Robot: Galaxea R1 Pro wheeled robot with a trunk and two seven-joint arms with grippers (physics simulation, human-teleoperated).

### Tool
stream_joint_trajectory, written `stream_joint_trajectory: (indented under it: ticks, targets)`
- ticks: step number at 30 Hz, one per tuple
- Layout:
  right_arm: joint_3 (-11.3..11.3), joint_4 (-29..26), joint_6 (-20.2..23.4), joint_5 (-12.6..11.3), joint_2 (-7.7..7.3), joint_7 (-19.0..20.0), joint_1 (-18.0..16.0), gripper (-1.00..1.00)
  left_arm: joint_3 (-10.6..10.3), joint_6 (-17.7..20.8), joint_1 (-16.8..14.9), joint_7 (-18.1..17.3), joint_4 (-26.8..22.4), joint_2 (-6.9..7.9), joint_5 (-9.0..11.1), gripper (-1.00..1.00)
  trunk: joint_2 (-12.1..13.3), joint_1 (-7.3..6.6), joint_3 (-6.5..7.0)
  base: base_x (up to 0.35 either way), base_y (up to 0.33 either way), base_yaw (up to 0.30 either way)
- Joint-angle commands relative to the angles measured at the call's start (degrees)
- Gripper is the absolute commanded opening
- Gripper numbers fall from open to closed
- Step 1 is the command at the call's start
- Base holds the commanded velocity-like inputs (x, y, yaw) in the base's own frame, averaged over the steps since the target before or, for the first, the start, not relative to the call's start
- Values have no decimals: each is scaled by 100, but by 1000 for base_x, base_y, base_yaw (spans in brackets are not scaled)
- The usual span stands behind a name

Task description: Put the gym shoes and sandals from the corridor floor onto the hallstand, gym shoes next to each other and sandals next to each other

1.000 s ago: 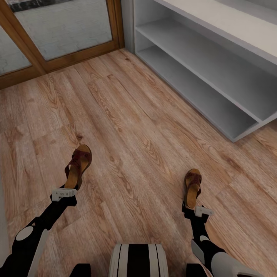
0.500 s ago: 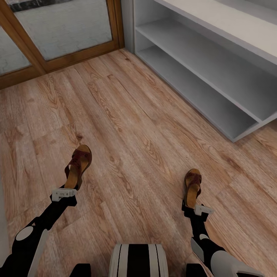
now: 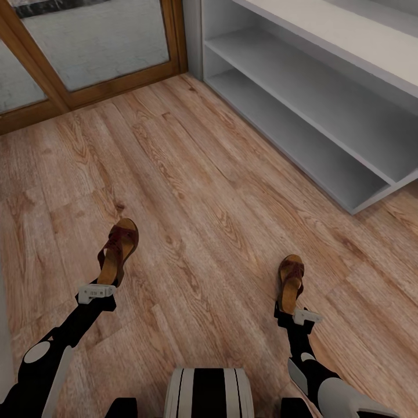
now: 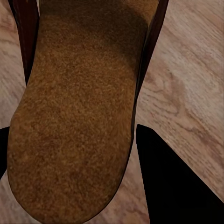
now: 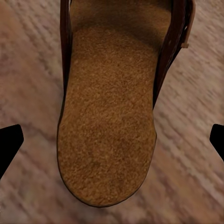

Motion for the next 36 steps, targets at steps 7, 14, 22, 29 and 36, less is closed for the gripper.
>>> stream_joint_trajectory:
  ticks: [7,14,22,29,36]
  targets:
    - [0,0,20,0,3,0,-2,100,0,-8,5,-2,0,0,-18,-100,0,0,0,0,0,0]
    - [0,0,25,0,4,0,-2,100,0,-8,4,-1,0,-1,-18,-100,0,0,0,0,0,0]
    - [0,-7,28,0,5,-1,-3,100,0,-8,4,-1,5,-1,-18,-100,-5,10,-89,0,0,0]
    - [0,-8,29,0,4,0,-3,100,0,-8,4,-3,7,-1,-18,-100,-9,18,-155,0,0,0]
    - [0,-9,29,0,6,0,-3,100,0,-8,4,-2,8,-1,-18,-100,-9,18,-155,0,0,0]
